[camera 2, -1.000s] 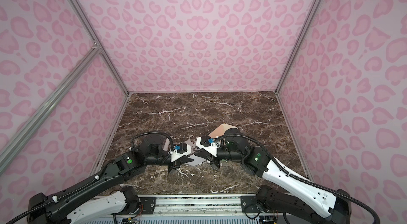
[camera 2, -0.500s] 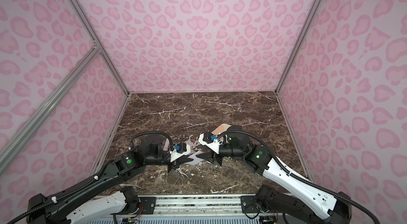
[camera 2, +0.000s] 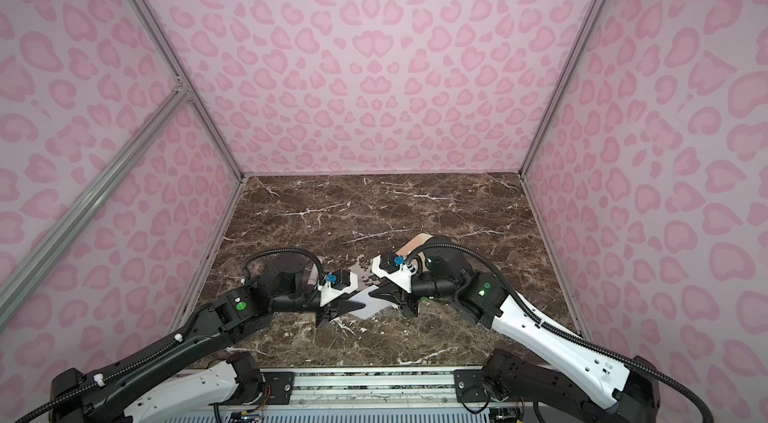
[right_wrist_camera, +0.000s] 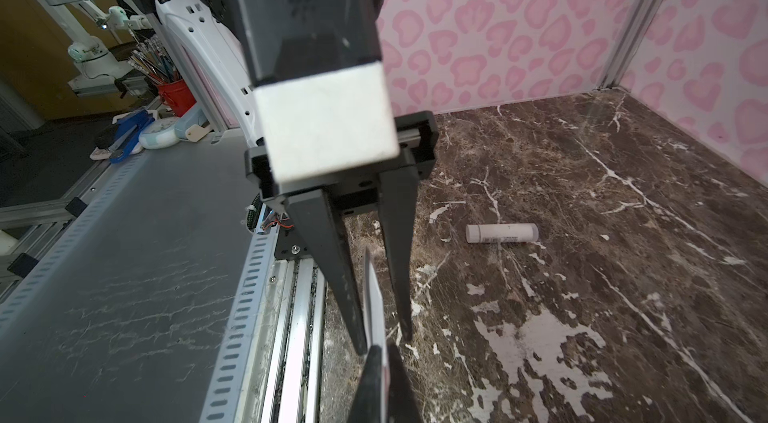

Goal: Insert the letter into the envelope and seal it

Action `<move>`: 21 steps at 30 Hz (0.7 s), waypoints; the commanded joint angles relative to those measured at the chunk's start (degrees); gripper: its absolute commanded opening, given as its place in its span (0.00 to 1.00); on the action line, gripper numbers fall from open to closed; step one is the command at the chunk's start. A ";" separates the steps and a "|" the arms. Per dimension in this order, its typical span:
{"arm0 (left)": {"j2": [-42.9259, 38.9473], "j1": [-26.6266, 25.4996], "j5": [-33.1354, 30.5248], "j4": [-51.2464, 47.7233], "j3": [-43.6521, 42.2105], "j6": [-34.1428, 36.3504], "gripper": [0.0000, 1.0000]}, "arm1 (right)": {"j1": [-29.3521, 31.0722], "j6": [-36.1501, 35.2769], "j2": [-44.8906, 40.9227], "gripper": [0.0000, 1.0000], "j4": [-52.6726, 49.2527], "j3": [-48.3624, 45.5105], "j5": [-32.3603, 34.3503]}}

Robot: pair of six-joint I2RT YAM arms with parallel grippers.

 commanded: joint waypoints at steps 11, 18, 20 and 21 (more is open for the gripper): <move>1.87 0.02 7.90 5.02 2.52 -0.34 0.04 | 0.04 -1.32 -1.03 0.00 -1.78 -0.20 -0.09; 1.19 0.08 7.38 2.26 1.38 -0.63 0.25 | -1.07 -1.71 -2.94 0.00 -1.25 -0.80 0.42; 0.88 0.21 7.30 1.36 0.89 -0.80 0.23 | -1.46 -1.80 -3.29 0.00 -1.18 -0.89 0.51; 0.79 0.32 7.38 1.18 0.54 -1.00 0.20 | -1.56 -1.73 -3.42 0.00 -1.12 -0.87 0.51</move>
